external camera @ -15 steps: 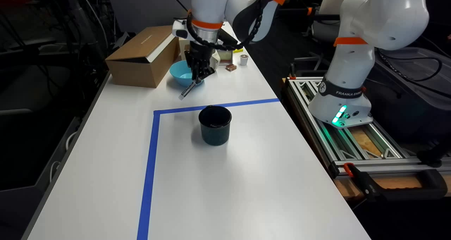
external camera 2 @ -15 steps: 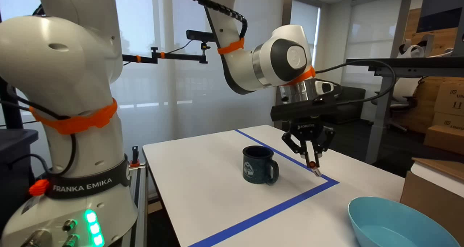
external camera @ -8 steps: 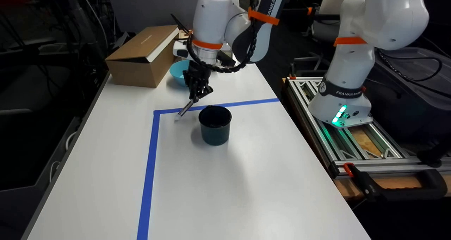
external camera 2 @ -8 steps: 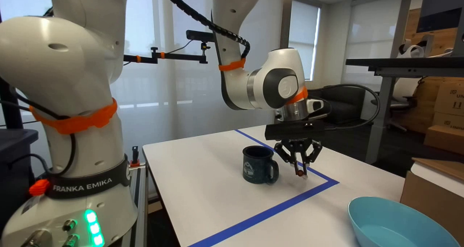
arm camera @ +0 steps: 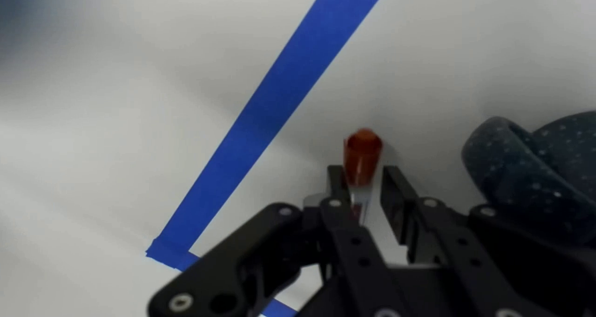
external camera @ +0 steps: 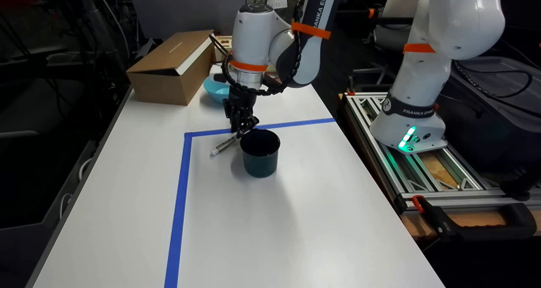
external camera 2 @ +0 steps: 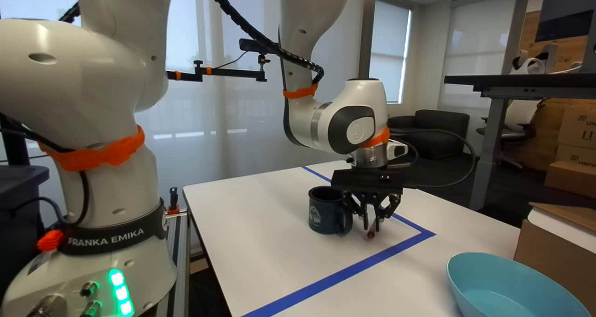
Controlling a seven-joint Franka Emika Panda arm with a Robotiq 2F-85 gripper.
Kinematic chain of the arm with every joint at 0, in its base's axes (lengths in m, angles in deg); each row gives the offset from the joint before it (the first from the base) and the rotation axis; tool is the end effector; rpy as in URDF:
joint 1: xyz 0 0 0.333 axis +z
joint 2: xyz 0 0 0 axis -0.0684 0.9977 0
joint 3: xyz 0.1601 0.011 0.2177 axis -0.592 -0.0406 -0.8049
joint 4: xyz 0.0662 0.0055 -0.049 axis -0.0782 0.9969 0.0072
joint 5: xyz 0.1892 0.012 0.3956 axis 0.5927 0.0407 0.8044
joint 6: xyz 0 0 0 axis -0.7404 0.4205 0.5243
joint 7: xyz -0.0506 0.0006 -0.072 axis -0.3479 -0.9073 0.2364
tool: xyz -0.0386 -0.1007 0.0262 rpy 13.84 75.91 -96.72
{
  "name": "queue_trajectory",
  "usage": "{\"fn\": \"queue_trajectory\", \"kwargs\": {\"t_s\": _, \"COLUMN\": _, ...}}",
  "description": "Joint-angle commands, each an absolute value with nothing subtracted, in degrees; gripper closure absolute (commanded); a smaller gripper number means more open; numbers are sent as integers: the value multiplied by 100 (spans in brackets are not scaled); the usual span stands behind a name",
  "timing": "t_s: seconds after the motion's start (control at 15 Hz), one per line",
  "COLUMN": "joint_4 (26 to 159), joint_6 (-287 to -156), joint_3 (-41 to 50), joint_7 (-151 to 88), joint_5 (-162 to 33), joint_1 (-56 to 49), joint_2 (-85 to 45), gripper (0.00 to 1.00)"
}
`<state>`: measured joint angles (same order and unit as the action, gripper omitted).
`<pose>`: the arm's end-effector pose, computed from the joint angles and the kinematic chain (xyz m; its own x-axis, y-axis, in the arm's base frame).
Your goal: Move the marker from the cup to the table
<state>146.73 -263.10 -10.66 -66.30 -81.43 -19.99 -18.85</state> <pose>0.4636 0.0002 0.0861 0.6940 0.7009 0.1647 0.6867 -0.7131 0.1413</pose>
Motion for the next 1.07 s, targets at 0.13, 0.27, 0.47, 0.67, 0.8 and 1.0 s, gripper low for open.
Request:
{"fn": "queue_trajectory", "kwargs": {"t_s": 0.13, "joint_4": 14598, "joint_6": -25624, "joint_3": -1847, "joint_7": -6910, "joint_5": -7652, "joint_1": -2748, "joint_2": -1981, "gripper": 26}}
{"fn": "queue_trajectory", "kwargs": {"t_s": 0.27, "joint_4": 14585, "joint_6": -25263, "joint_3": -2130, "joint_7": -6946, "joint_5": -7433, "joint_1": -2953, "joint_2": -2125, "gripper": 10}}
{"fn": "queue_trajectory", "kwargs": {"t_s": 0.47, "joint_4": 14583, "joint_6": -24744, "joint_3": -2158, "joint_7": -7355, "joint_5": -6578, "joint_1": -2741, "joint_2": -2478, "gripper": 0}}
{"fn": "queue_trajectory", "kwargs": {"t_s": 0.67, "joint_4": 14643, "joint_6": -24083, "joint_3": -1912, "joint_7": -7627, "joint_5": -5951, "joint_1": -2332, "joint_2": -3082, "gripper": 0}}
{"fn": "queue_trajectory", "kwargs": {"t_s": 0.8, "joint_4": 14660, "joint_6": -23603, "joint_3": -1596, "joint_7": -7683, "joint_5": -5740, "joint_1": -1957, "joint_2": -3478, "gripper": 0}}
{"fn": "queue_trajectory", "kwargs": {"t_s": 1.0, "joint_4": 14667, "joint_6": -22850, "joint_3": -1034, "joint_7": -7480, "joint_5": -5910, "joint_1": -1362, "joint_2": -4035, "gripper": 0}}
